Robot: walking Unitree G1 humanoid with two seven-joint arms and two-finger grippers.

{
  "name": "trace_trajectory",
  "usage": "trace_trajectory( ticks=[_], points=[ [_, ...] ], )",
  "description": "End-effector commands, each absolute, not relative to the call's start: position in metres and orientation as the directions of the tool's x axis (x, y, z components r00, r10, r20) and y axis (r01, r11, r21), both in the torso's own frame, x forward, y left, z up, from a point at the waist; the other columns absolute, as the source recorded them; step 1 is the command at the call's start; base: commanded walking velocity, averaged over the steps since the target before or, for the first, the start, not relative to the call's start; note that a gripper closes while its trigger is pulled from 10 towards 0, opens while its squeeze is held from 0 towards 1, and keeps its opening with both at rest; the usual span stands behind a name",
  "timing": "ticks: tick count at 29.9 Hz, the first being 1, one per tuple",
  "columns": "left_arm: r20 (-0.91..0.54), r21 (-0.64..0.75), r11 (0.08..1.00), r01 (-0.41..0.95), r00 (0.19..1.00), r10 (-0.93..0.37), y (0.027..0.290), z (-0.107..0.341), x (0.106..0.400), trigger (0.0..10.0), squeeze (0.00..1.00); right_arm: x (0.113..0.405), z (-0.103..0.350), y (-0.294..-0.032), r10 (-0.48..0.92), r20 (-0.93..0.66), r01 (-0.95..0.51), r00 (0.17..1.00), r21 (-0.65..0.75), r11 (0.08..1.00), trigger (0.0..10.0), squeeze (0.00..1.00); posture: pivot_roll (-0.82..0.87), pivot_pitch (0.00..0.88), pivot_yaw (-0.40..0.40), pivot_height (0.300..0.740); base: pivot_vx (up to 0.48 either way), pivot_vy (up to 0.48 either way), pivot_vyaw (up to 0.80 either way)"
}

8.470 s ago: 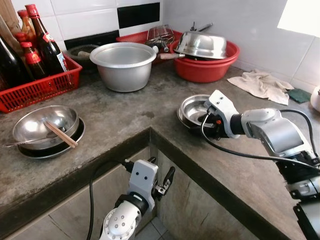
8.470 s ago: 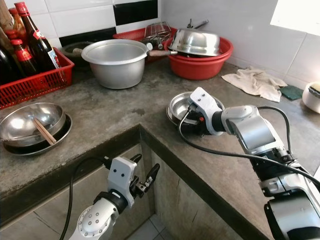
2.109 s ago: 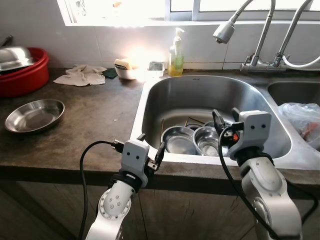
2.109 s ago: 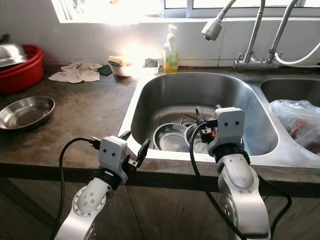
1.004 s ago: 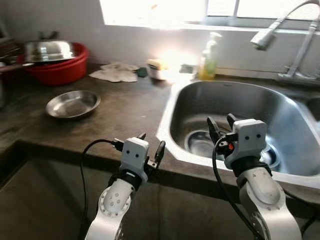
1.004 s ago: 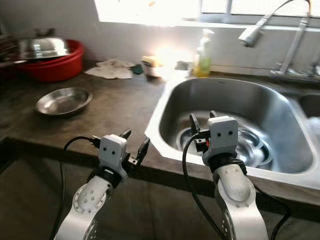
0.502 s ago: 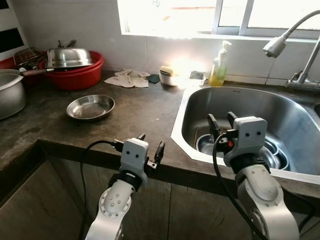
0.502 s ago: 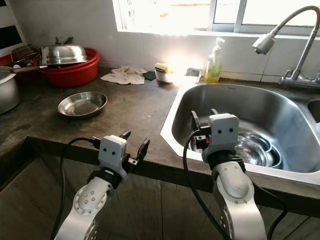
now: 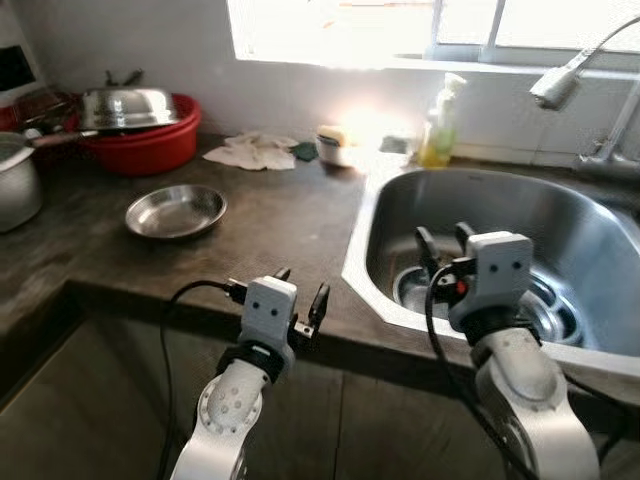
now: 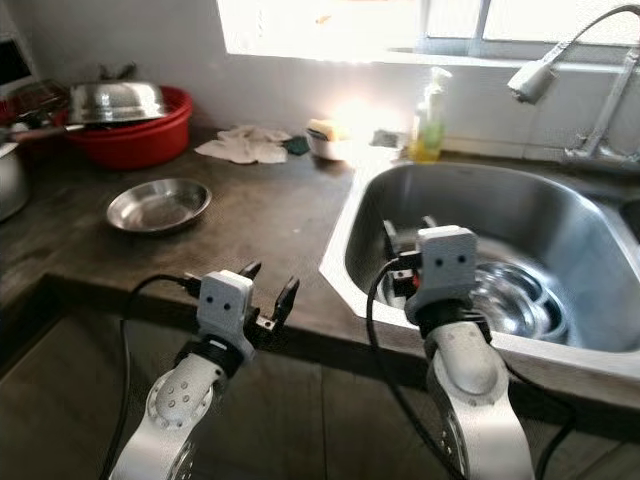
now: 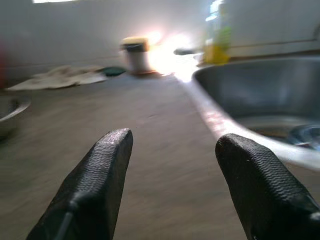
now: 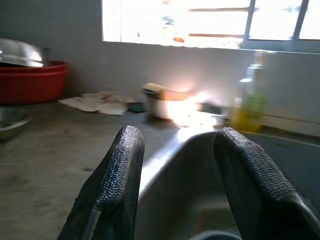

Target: Kitchen organization

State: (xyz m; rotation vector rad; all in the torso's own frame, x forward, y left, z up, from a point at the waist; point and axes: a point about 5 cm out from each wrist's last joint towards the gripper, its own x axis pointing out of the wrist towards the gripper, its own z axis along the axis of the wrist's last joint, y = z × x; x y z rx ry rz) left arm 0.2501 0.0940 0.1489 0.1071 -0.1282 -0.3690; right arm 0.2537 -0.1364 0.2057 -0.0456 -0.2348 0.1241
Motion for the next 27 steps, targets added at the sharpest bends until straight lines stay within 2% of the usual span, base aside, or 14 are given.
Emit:
trace_trajectory(
  ticks=[1,27],
  points=[
    [0.108,0.125,0.929,0.348,0.926,-0.361,0.0942,0.1501,0.2495,10.0,0.00,0.2551,0.2077,-0.1373,0.121,0.234,-0.109,0.965,-0.060,0.992,10.0,0.00,0.09,0.000,-0.024,0.740,0.000,0.000,0.80],
    [0.107,0.124,0.929,0.348,0.926,-0.361,0.0939,0.1501,0.2495,10.0,0.00,0.2568,0.2083,-0.1389,0.109,0.231,-0.101,0.967,-0.043,0.994,10.0,0.00,0.09,0.000,-0.021,0.740,0.000,0.000,0.00]
  ],
)
